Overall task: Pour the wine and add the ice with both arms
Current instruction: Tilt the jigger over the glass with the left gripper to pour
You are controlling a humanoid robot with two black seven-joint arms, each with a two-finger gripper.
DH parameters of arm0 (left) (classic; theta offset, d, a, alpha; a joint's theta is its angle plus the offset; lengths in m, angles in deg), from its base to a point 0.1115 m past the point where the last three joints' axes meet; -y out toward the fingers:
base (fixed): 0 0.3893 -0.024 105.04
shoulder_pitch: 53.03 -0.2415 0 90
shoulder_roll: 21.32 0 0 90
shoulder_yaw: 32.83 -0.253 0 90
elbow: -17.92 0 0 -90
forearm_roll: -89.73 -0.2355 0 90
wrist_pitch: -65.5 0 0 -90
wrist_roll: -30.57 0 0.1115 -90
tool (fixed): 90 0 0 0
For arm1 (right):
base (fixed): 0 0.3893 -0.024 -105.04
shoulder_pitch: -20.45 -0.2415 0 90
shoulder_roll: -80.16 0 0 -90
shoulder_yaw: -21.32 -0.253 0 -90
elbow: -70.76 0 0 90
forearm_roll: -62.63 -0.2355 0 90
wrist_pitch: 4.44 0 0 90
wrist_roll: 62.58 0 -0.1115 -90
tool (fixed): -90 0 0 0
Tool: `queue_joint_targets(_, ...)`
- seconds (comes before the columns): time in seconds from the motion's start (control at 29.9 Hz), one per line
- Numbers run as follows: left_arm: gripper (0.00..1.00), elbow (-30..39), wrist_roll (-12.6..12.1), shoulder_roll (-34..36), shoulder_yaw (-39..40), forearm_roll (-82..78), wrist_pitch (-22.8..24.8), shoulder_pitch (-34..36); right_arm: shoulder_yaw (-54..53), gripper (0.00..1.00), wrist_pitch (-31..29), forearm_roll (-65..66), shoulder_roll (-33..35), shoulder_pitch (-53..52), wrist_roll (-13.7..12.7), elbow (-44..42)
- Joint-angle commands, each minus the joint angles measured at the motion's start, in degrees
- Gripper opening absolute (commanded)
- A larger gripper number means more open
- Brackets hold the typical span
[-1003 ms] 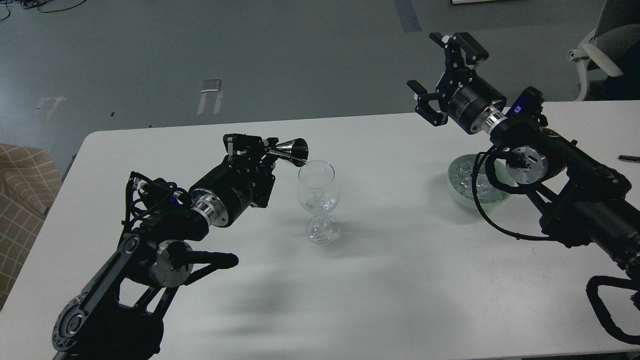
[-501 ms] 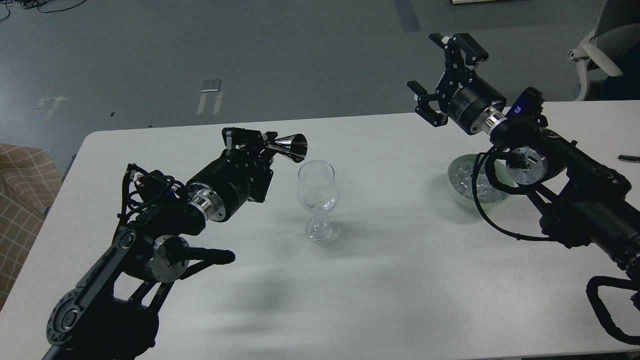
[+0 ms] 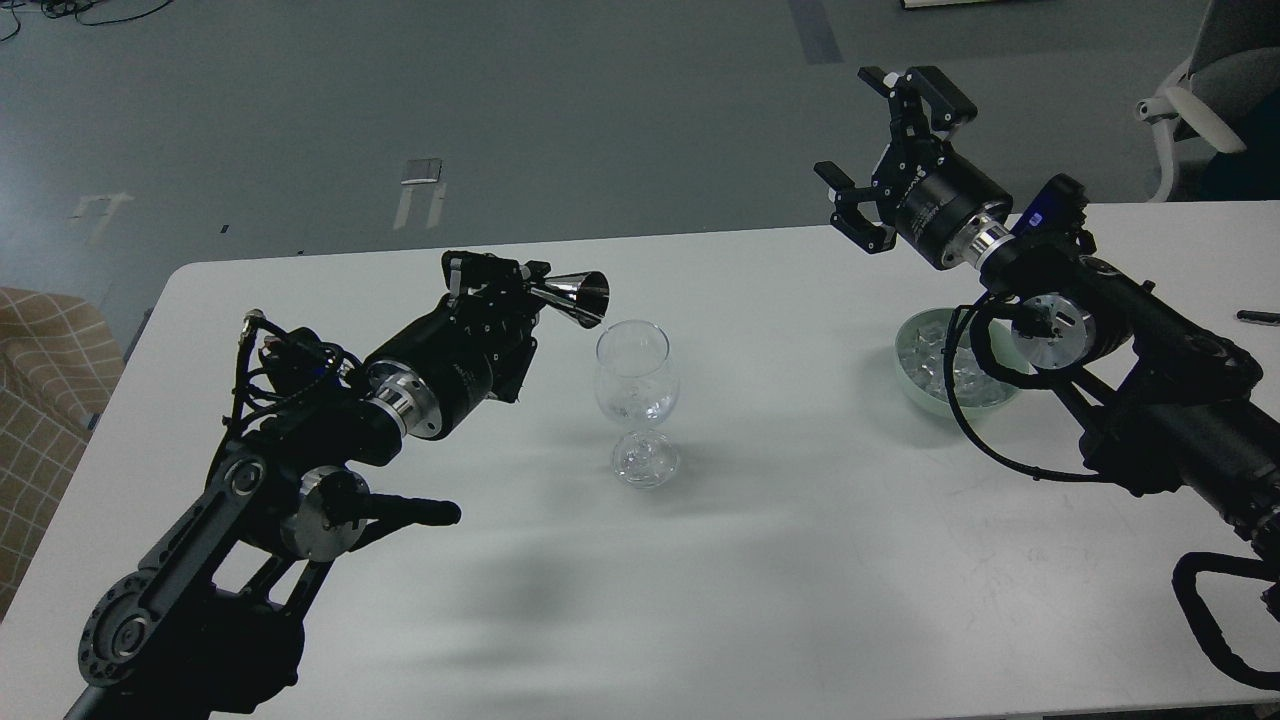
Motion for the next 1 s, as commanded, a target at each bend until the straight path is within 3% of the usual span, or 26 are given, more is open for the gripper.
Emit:
queue_joint_targets(0.0, 0.14, -0.02, -0.32, 0.0, 0.0, -0.14, 0.82, 0.22, -0.01, 1.0, 0.0, 0.04, 0.0, 0.0, 0.0, 0.0)
queue_joint_targets(0.97, 0.14, -0.02, -1.02, 0.18, -0.18, -6.03, 5.4, 0.75, 0.07, 1.0, 0.0, 0.04, 0.0, 0.35, 0.0, -0.09)
